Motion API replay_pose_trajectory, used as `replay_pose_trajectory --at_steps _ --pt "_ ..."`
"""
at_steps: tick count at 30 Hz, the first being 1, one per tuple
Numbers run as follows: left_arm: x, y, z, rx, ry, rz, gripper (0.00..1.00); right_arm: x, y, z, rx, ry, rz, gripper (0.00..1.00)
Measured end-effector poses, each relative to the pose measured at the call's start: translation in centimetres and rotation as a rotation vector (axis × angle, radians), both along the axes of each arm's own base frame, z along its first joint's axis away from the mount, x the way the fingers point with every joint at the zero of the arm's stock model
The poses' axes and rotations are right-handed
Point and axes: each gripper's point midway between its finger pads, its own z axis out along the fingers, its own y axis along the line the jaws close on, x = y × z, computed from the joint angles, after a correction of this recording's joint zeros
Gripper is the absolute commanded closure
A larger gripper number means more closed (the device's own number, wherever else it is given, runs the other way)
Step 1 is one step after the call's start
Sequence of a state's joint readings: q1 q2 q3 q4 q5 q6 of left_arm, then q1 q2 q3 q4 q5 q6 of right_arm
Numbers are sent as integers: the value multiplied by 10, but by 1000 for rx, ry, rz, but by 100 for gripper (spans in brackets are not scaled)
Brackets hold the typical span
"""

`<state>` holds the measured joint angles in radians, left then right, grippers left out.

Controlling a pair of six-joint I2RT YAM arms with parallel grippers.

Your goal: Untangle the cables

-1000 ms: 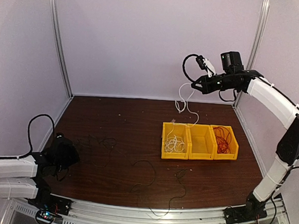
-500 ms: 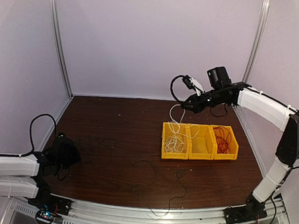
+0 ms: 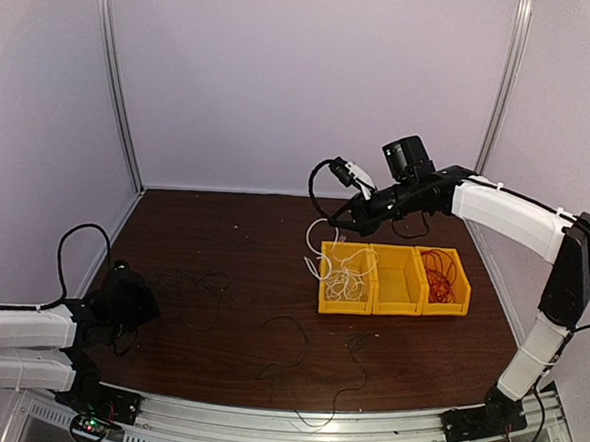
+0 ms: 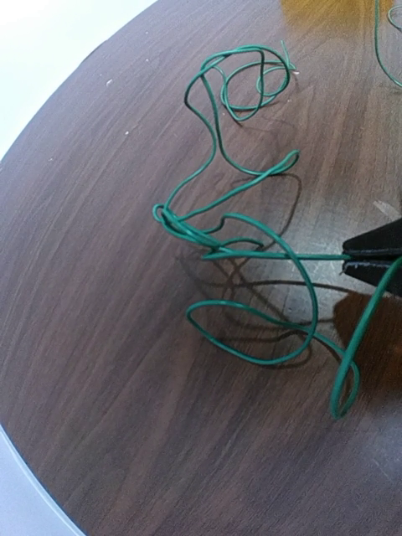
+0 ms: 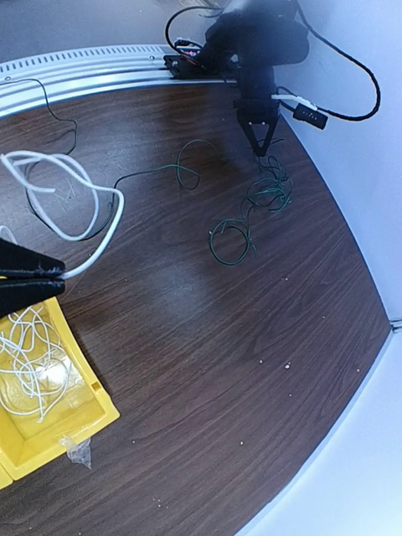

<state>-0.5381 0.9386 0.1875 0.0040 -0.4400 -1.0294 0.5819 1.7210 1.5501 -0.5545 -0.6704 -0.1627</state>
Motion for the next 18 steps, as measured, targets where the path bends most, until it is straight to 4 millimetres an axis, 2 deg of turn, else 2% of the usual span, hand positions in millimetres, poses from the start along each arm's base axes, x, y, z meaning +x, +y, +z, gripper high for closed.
replay_pose_trajectory --at_steps 2,11,18 --pt "0 0 0 -2 1 -1 100 3 -4 -9 -1 8 -4 100" --pt "0 -2 -1 -8 6 -10 100 23 -23 -80 -4 134 -16 100" --pt "0 -2 2 -16 -8 -10 100 32 -37 -103 -54 131 -68 100"
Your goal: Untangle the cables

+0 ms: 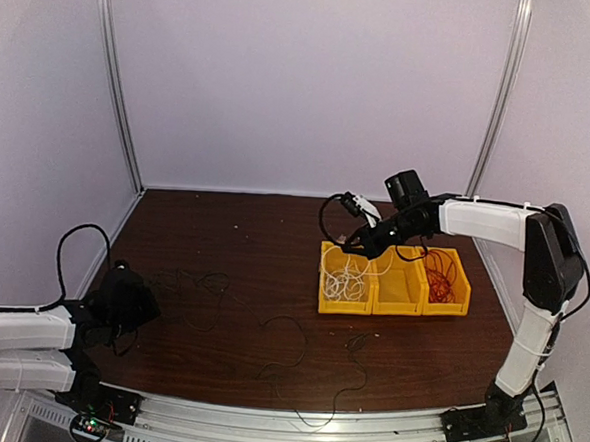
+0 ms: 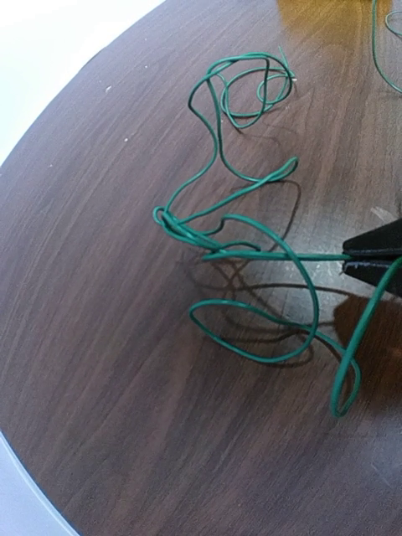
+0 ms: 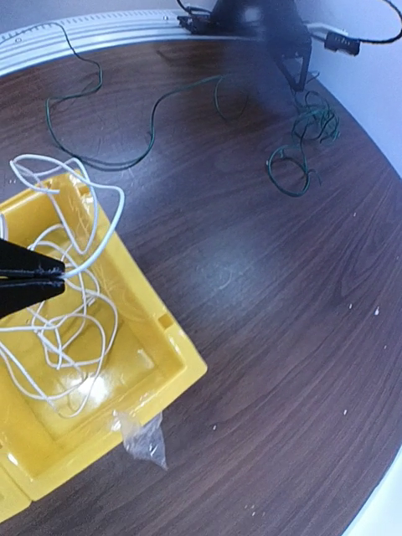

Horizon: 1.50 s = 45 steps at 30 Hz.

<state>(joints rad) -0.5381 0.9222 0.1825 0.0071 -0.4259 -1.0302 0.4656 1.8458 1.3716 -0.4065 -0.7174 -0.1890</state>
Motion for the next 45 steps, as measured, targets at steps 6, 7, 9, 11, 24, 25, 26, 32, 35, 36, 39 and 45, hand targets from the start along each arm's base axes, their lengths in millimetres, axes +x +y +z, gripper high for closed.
replay_pose_trajectory --at_steps 6,7,9,11,24,25,26,32,35,36,39,45 --pt "-2 1 -4 6 10 0 100 12 -17 -18 -166 -84 -58 100" --pt "-2 1 -5 7 13 0 100 11 -14 -21 -185 -91 -53 100" --pt "-2 1 -7 10 17 0 100 8 -13 -33 -241 -93 -53 100" --pt "-2 1 -7 9 17 -1 100 4 -11 -49 -302 -81 -47 100" --pt "-1 0 -7 10 15 -2 100 -6 -16 -28 -401 -106 -43 59" --pt "-1 0 -7 12 14 -4 100 -6 -14 -12 -381 -127 -45 58" --pt "-1 0 -6 15 12 -8 100 -6 -13 6 -356 -152 -47 57" --pt "3 -11 2 39 -3 -97 100 -7 -14 89 -247 -293 -87 52" --pt "10 -25 13 36 -30 -170 100 -11 -17 93 -242 -308 -92 51" --pt "13 -31 17 30 -40 -200 100 -14 -18 89 -246 -298 -87 51" --pt "18 -49 27 6 -69 -291 100 -24 -16 66 -260 -253 -41 50" --pt "12 -92 42 -28 -99 -489 100 -59 29 41 -239 -220 147 43"
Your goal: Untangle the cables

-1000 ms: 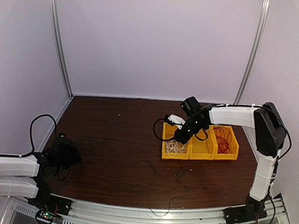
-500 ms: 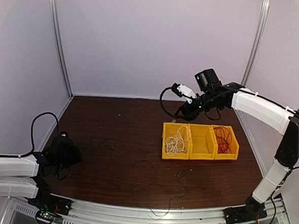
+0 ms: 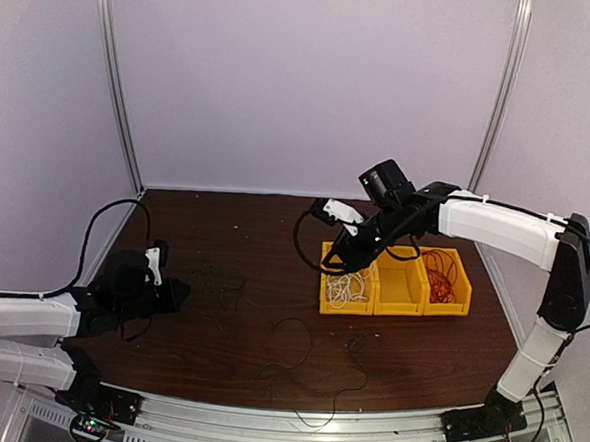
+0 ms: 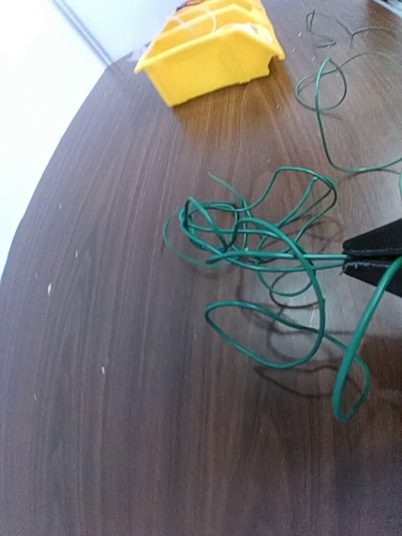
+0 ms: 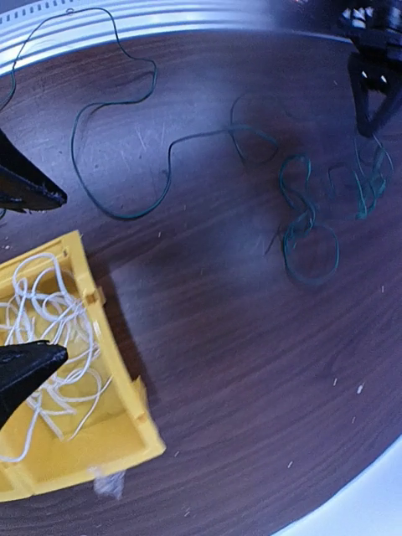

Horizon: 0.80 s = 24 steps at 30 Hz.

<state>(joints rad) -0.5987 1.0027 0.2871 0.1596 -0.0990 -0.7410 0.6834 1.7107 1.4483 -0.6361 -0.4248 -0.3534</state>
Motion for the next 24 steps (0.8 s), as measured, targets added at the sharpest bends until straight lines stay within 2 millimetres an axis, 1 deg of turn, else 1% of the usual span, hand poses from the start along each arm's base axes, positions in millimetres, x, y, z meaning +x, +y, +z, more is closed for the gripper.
replay_pose_trajectory --at_steps 2,4,5,7,11,14,17,18,20,22,23,24 --pt "-2 -12 9 -13 -14 -48 100 -19 24 -11 6 23 93 42" --pt "-1 -22 21 -29 -32 -79 100 -34 46 -28 -5 56 169 40" --pt "0 -23 24 -34 -39 -83 100 -38 55 -35 -11 69 193 39" --pt "1 -24 32 -47 -56 -84 100 -51 76 -57 -28 102 255 37" --pt "-2 -21 37 -49 -61 -79 100 -71 98 -97 -69 168 317 35" --pt "-3 -18 39 -49 -64 -69 100 -80 110 -113 -66 214 341 37" --pt "-5 -16 40 -44 -63 -64 100 -82 116 -116 -47 235 346 51" --pt "-5 -15 39 -42 -62 -62 100 -82 118 -116 -39 241 343 60" --pt "-5 -13 38 -33 -57 -55 100 -79 122 -114 -24 238 333 73" --pt "-6 -10 37 -21 -53 -46 100 -75 127 -109 -7 235 317 98" --pt "-6 -8 38 -16 -56 -40 100 -73 130 -105 2 225 319 100" --pt "-6 -6 41 -7 -58 -31 100 -70 134 -100 13 213 317 100"
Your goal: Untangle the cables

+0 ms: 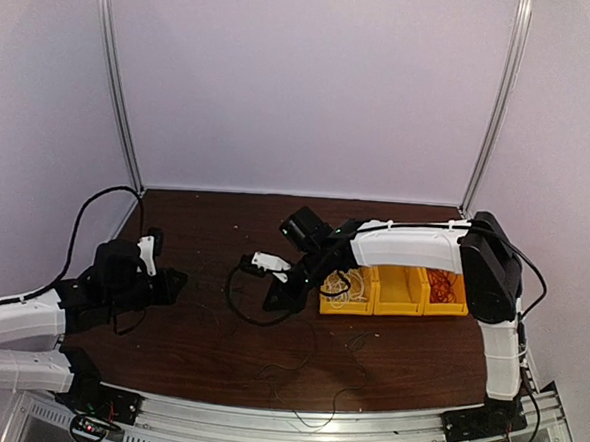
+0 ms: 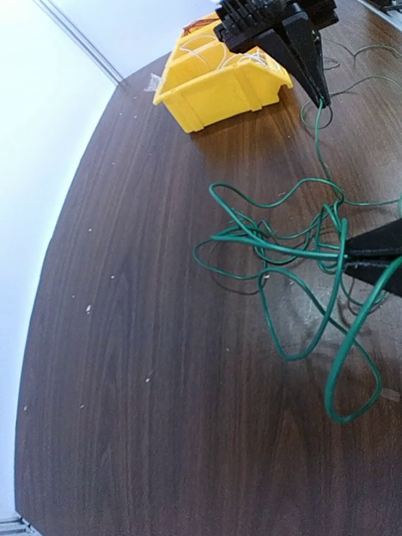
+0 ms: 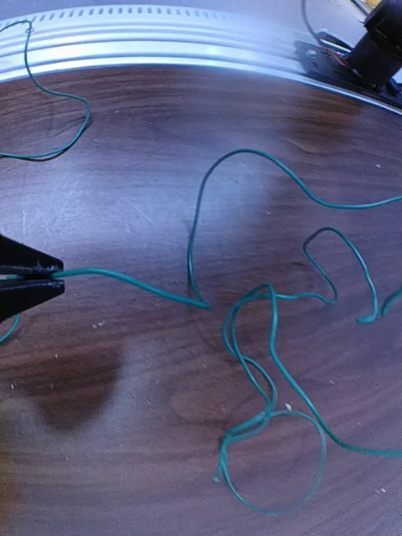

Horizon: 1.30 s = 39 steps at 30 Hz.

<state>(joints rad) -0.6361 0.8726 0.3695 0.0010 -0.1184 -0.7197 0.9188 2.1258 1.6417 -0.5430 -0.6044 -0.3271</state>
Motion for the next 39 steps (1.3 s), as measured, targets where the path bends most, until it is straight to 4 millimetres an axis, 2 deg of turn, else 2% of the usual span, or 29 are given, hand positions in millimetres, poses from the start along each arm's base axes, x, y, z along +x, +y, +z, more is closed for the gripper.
replay_pose_trajectory --at_steps 3,6,8,10,12,14,16,19,21,24,26,27,28,31,34,36,39 --pt "5 11 21 33 -25 57 100 17 10 24 45 -42 -32 100" --pt "12 30 62 71 -75 157 100 44 11 48 102 -80 -99 100" --pt "13 45 96 84 -125 224 100 74 -2 59 128 -95 -175 100" --pt "9 65 141 86 -196 304 100 110 -26 65 140 -103 -271 100" --pt "2 86 181 88 -256 378 100 138 -47 66 143 -105 -353 100" --pt "-8 86 213 78 -286 352 100 148 -46 81 223 -107 -347 100" --pt "-14 95 238 110 -310 368 100 143 -33 96 273 -127 -326 100" --pt "-22 108 281 152 -352 380 100 127 -12 107 315 -131 -283 100" --pt "-24 110 295 179 -361 378 100 124 -3 115 344 -144 -271 100" --pt "-22 111 310 223 -372 375 100 130 2 127 381 -166 -271 100" --pt "-20 111 311 257 -372 373 100 130 4 128 390 -160 -266 73" --pt "-19 111 310 272 -369 372 100 128 4 127 389 -151 -259 68" --pt "-18 117 311 289 -373 401 100 127 1 121 365 -134 -269 66" --pt "-20 132 318 288 -393 478 100 129 -23 86 261 -74 -302 55" --pt "-24 141 318 287 -402 516 100 116 -55 48 138 -38 -321 47" --pt "-25 144 314 291 -402 535 100 91 -71 30 63 -40 -292 47" --pt "-23 145 306 312 -392 549 100 37 -80 23 -4 -52 -182 46"
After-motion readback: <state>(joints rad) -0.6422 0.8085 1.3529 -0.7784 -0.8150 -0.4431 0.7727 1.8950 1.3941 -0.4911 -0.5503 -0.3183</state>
